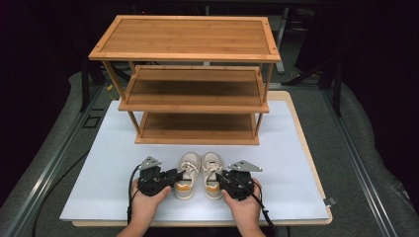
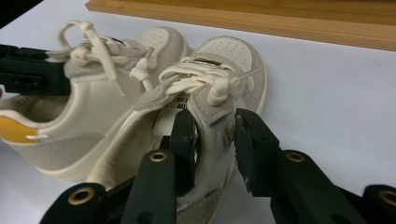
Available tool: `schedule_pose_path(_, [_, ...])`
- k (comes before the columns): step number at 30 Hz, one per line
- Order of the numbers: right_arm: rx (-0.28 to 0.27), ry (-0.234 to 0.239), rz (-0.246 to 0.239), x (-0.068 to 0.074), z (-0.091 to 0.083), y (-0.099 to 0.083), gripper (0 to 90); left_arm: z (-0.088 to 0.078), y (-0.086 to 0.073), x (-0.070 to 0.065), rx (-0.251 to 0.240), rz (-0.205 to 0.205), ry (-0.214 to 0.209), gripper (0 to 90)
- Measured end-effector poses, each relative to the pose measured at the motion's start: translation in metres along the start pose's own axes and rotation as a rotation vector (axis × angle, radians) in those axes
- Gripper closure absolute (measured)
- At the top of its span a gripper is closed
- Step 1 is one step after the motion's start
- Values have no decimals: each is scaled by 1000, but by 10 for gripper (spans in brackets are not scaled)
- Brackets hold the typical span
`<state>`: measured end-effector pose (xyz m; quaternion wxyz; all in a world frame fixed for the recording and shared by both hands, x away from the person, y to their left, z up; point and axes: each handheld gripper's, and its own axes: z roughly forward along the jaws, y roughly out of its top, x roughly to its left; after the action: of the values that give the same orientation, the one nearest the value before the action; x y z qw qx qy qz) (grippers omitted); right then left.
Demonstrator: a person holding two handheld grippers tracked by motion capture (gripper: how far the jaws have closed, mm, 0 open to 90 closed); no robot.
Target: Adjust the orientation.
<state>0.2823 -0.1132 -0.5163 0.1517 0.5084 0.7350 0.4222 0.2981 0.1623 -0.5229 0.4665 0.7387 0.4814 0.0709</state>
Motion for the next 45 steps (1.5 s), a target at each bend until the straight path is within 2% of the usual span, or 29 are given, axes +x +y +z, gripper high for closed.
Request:
schedule_pose_path(2, [-7,2,7,2,1,0,683,2,0,-3,-2,4,-2,648])
schedule_pose_path(5, [-10,9,24,3,1,-1,679,3,0,-4,-3,-10,-15,642])
schedule_pose_path(6, [-9,20,18,4,1,-1,679,3,0,-3,-4,-9,-16,641])
schedule_pose_path(8, [-6,11,13,4,1,-1,679,4,0,-3,-7,-16,-22,642])
schedule_pose_path(13, [-12,7,17,2,5,2,677,10,3,-3,-17,-13,-19,642])
schedule_pose_path(16, [-22,12,38,1,7,3,675,12,4,-2,-17,-12,-25,642])
schedule_pose_path(19, [-32,22,58,1,7,1,668,12,3,-6,-27,-16,-6,641])
schedule_pose_path(20, [-37,4,55,3,6,0,663,12,3,-6,-29,-16,-3,640])
schedule_pose_path(22, [-52,13,50,3,6,-2,651,11,3,-5,-28,-21,-9,635])
schedule_pose_path(28, [-70,42,104,-2,6,-5,613,11,-1,-3,-49,-36,-19,594])
schedule_pose_path(35, [-102,37,158,-3,13,-9,568,18,-10,-2,-117,-89,-17,522])
schedule_pose_path(38, [-121,36,190,-3,16,-12,555,22,-14,-2,-138,-134,-20,499])
schedule_pose_path(45, [-146,64,260,-6,19,-17,532,23,-19,-2,-181,-168,-29,476])
